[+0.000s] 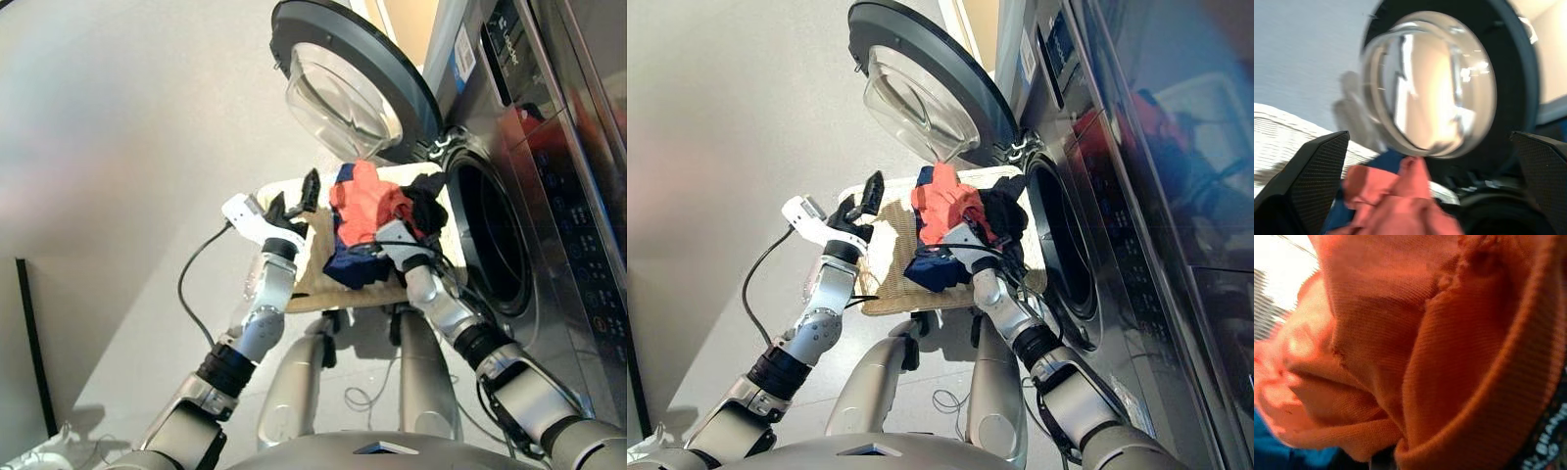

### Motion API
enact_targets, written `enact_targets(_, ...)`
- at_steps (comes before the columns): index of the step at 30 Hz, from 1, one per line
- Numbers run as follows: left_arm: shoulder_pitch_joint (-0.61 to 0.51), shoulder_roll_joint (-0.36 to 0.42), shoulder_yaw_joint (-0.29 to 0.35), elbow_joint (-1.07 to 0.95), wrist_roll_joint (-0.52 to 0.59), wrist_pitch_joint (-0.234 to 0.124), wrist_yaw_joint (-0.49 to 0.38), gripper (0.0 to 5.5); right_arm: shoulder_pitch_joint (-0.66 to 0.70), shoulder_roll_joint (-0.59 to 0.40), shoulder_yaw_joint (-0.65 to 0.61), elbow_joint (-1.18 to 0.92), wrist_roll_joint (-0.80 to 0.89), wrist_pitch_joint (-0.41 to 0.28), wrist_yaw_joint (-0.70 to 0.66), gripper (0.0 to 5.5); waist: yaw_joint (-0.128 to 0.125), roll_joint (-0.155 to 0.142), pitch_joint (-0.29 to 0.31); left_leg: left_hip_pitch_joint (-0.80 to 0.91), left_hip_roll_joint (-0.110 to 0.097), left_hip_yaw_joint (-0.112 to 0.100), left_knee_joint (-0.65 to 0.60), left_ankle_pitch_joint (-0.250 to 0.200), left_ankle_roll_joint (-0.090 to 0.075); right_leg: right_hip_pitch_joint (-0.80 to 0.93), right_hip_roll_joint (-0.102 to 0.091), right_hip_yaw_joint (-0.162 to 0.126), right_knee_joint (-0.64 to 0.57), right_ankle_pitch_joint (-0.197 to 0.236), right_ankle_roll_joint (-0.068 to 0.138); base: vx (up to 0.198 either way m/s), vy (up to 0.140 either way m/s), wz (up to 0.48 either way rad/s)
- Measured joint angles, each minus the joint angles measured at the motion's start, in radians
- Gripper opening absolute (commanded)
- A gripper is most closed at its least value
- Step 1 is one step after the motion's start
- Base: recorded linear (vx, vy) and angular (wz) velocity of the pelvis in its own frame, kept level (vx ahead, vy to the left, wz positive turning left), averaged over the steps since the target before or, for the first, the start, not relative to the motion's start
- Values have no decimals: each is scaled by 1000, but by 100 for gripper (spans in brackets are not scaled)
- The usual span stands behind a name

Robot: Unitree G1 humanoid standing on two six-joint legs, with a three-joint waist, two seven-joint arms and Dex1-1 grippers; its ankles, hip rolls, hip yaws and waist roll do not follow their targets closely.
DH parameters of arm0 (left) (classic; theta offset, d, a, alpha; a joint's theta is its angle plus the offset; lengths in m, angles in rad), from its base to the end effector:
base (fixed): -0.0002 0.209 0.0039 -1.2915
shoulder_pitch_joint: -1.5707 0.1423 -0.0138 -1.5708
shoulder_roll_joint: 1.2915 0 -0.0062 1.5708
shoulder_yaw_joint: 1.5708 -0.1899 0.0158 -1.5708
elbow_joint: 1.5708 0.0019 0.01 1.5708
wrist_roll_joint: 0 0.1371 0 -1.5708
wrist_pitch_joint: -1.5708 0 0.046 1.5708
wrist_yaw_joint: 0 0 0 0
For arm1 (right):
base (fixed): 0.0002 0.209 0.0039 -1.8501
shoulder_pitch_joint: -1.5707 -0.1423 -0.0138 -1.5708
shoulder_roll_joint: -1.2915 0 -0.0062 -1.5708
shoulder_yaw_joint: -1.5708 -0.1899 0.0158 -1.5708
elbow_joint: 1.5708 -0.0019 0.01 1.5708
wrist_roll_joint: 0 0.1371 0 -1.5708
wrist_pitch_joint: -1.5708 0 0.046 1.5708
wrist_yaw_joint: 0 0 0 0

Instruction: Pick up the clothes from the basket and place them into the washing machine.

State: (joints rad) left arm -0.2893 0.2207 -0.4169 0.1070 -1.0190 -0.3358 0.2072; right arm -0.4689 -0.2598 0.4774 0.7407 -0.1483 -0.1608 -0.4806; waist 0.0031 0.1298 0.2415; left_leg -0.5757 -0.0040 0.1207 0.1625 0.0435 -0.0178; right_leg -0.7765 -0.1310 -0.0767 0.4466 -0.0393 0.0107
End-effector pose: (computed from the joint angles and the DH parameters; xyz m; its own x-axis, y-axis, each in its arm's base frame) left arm 0.2437 0.1119 0.0753 0.9824 -0.0781 0.1696 0.1752 0.6998 -0.6925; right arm 0.2701 -0.1359 0.0062 0.9997 -0.0121 0.0206 0.0221 0.7964 -0.6044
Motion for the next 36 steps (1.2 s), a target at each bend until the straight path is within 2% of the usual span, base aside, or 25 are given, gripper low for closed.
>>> enact_targets(5, -11, 1, -7, 111, 71, -7, 42, 550, -53, 52, -106, 82, 101, -1, -135, 0, 4, 4, -2, -70, 0, 17, 12, 3, 3, -70, 0, 18, 1, 25, -5, 0, 0, 0)
enact_targets(7, -31, 0, -15, 161, 86, -7, 53, 550, -114, 79, -202, 134, 167, -1, -205, 0, 4, 10, 0, -102, -1, 19, 16, 6, 8, -104, -2, 23, 4, 32, -4, -2, 27, 28)
enact_targets(10, -59, 5, -39, 207, 124, -5, 59, 550, -236, 55, -333, 191, 272, -14, -316, 0, 10, 36, 12, -159, -5, 21, 37, 8, 12, -156, -11, 27, 11, 36, 2, 0, 0, 0)
enact_targets(14, -78, 7, -45, 208, 145, -2, 50, 550, -365, -61, -413, 253, 355, -31, -369, 0, 41, 76, 31, -222, -16, 25, 50, 13, 19, -222, -19, 42, 30, 44, 2, 1, 13, 27)
enact_targets(16, -80, 16, -42, 224, 161, 0, 49, 550, -434, -121, -472, 319, 405, -43, -389, 0, 54, 77, 31, -250, -21, 41, 54, 14, 21, -262, -23, 56, 45, 44, 4, 12, 26, -4)
enact_targets(19, -94, 29, -35, 247, 162, 18, 48, 550, -513, -197, -535, 361, 504, -53, -423, 0, 54, 79, 32, -307, -33, 44, 77, 10, 25, -324, -27, 74, 68, 44, 6, 9, 39, 43)
enact_targets(26, -126, 29, -11, 289, 169, 38, 37, 550, -574, -396, -577, 436, 666, -94, -448, 0, 56, 80, 30, -426, -33, 47, 184, -33, 39, -417, -27, 110, 96, 54, 23, 0, 0, 0)
enact_targets(30, -140, 30, -8, 311, 182, 42, 40, 550, -569, -450, -592, 505, 719, -86, -446, 0, 52, 80, 29, -494, -43, 51, 248, -54, 60, -460, -34, 112, 107, 61, 42, 0, 0, 0)
enact_targets(35, -143, 44, -6, 312, 182, 47, 40, 550, -547, -474, -608, 503, 742, -87, -466, 0, 28, 73, 26, -518, -47, 65, 288, -73, 79, -471, -40, 128, 109, 65, 63, 0, 0, 0)
enact_targets(36, -147, 44, -7, 311, 184, 47, 39, 550, -550, -470, -607, 501, 742, -87, -465, 112, 27, 72, 25, -518, -47, 67, 291, -76, 81, -471, -40, 131, 111, 65, 66, 0, 0, 0)
